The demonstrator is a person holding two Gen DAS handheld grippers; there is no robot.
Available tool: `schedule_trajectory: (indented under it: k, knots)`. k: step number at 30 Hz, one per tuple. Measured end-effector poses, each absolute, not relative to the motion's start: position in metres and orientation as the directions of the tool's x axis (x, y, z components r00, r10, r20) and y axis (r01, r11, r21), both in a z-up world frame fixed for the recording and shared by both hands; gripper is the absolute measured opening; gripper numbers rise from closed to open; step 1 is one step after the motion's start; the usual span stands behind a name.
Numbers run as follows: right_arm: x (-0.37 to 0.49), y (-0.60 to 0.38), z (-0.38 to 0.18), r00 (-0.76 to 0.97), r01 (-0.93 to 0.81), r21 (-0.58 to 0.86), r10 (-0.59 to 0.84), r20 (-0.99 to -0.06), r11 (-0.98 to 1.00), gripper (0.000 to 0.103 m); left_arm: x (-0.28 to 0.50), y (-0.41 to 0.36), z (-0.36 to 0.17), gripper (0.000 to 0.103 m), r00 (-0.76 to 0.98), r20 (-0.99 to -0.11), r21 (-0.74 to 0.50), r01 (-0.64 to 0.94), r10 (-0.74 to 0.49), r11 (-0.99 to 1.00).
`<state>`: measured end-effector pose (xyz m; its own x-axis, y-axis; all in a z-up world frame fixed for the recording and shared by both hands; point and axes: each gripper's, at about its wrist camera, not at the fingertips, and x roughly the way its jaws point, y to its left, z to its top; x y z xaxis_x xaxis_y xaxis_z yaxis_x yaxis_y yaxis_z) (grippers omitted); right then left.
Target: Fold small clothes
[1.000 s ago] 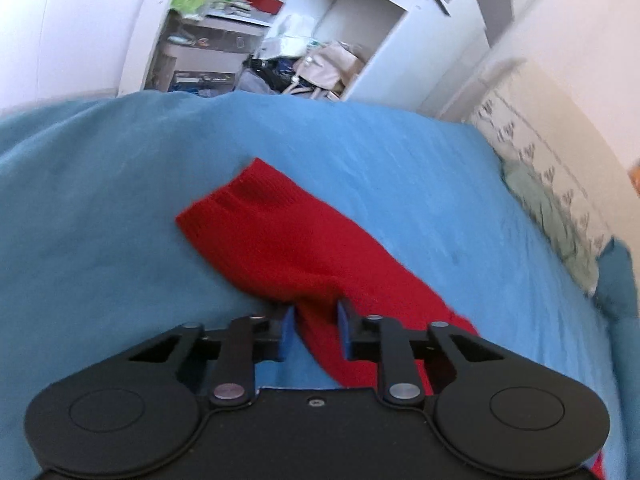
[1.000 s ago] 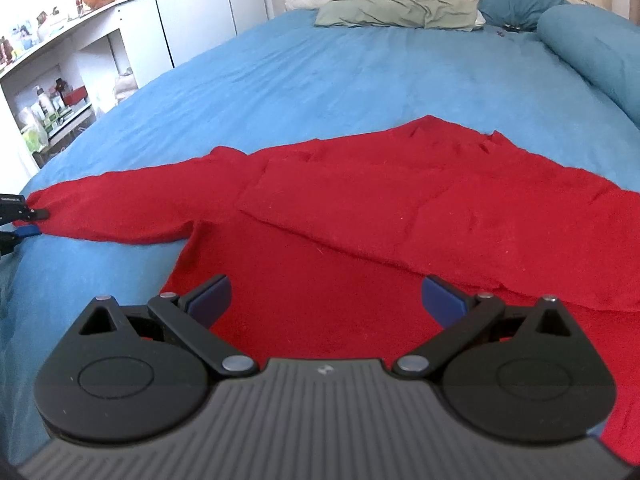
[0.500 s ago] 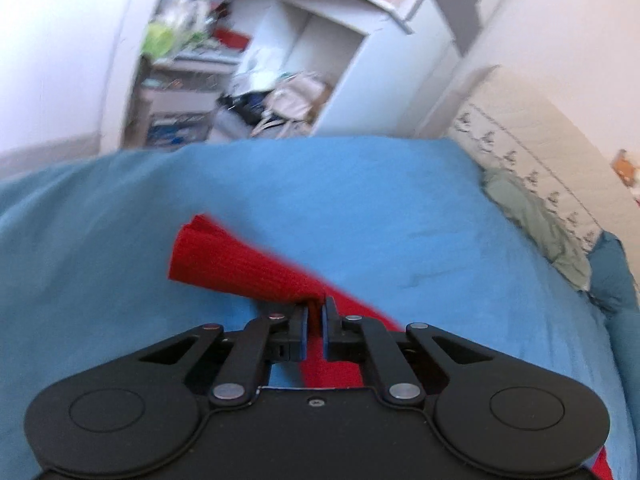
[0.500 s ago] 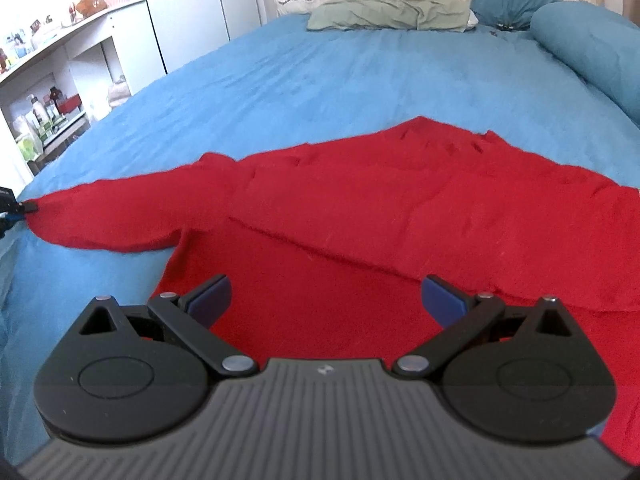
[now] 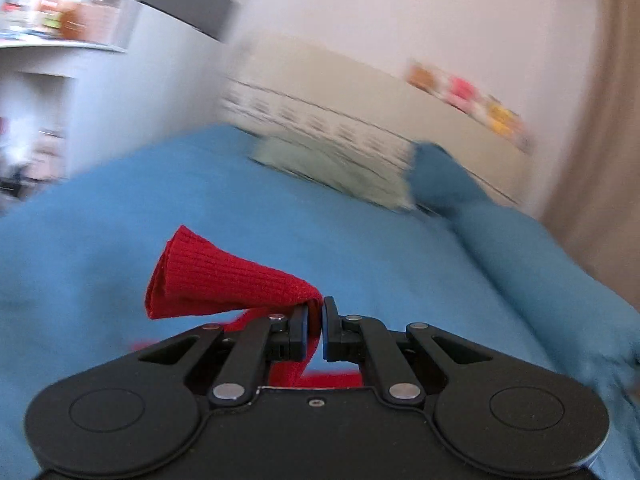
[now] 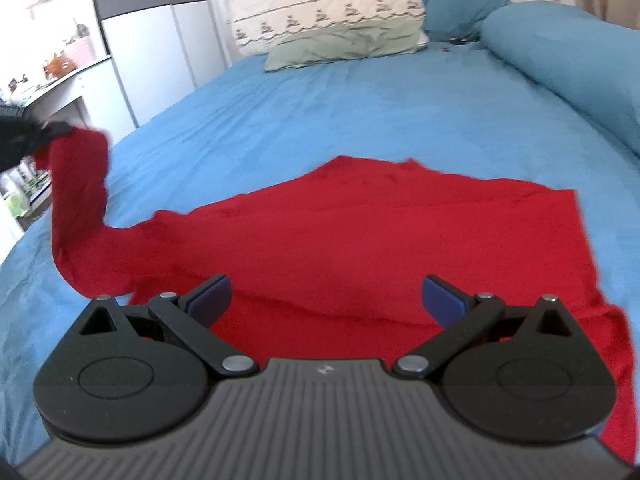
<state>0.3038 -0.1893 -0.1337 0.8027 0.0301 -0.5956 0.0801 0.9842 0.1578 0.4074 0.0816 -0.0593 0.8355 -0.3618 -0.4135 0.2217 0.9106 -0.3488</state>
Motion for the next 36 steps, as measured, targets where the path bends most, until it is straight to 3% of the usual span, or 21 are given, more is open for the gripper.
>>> schedule_trajectory:
  k: [4, 7, 11, 12, 14, 16, 17, 23, 28, 31, 34, 36]
  knots:
    - [0.296, -0.218, -0.137, 0.802, 0.13, 0.147, -0.017, -0.597, 0.981, 0.103, 0.411, -0.013, -0.107, 0.007, 0.688, -0.561, -0.312, 0.341, -0.461, 0.887]
    - [0.29, -0.236, -0.144, 0.792, 0.16, 0.139, -0.043, -0.609, 0.977, 0.103, 0.407, -0.059, -0.161, 0.007, 0.606, -0.666, -0.236, 0.382, -0.436, 0.893]
    - [0.286, -0.253, -0.153, 0.775, 0.167, 0.146, -0.039, -0.63, 0.975, 0.103, 0.396, -0.075, -0.196, 0.012, 0.571, -0.704, -0.225, 0.385, -0.422, 0.895]
    - [0.285, -0.255, -0.154, 0.777, 0.16, 0.147, -0.032, -0.629, 0.976, 0.103, 0.393, -0.074, -0.195, 0.018, 0.576, -0.694, -0.226, 0.397, -0.433, 0.89]
    - [0.287, -0.258, -0.156, 0.782, 0.138, 0.149, -0.015, -0.624, 0.979, 0.103, 0.387, -0.07, -0.19, 0.069, 0.557, -0.687, -0.238, 0.435, -0.467, 0.869]
    - [0.288, -0.257, -0.156, 0.786, 0.114, 0.145, 0.0, -0.618, 0.983, 0.103, 0.374, -0.068, -0.18, 0.088, 0.578, -0.677, -0.205, 0.448, -0.457, 0.87]
    - [0.29, -0.254, -0.156, 0.789, 0.099, 0.143, 0.01, -0.615, 0.985, 0.103, 0.367, -0.061, -0.177, 0.092, 0.598, -0.673, -0.17, 0.449, -0.436, 0.877]
    - [0.308, -0.218, -0.143, 0.796, -0.054, 0.077, 0.09, -0.598, 0.996, 0.103, 0.353, 0.001, -0.168, 0.092, 0.685, -0.666, -0.036, 0.366, -0.296, 0.93]
    - [0.349, -0.168, -0.142, 0.75, -0.162, 0.017, 0.134, -0.648, 0.987, 0.103, 0.357, 0.041, -0.17, 0.092, 0.693, -0.678, -0.06, 0.281, -0.246, 0.958]
    - [0.377, -0.133, -0.151, 0.731, -0.227, -0.073, 0.121, -0.671, 0.971, 0.088, 0.365, 0.049, -0.17, 0.092, 0.693, -0.684, -0.059, 0.258, -0.227, 0.964]
    - [0.403, -0.111, -0.166, 0.7, -0.253, -0.084, 0.123, -0.703, 0.964, 0.067, 0.364, 0.059, -0.17, 0.092, 0.693, -0.687, -0.062, 0.246, -0.22, 0.967]
    - [0.414, -0.105, -0.171, 0.692, -0.243, -0.087, 0.11, -0.714, 0.966, 0.024, 0.362, 0.063, -0.17, 0.092, 0.693, -0.687, -0.066, 0.238, -0.217, 0.969]
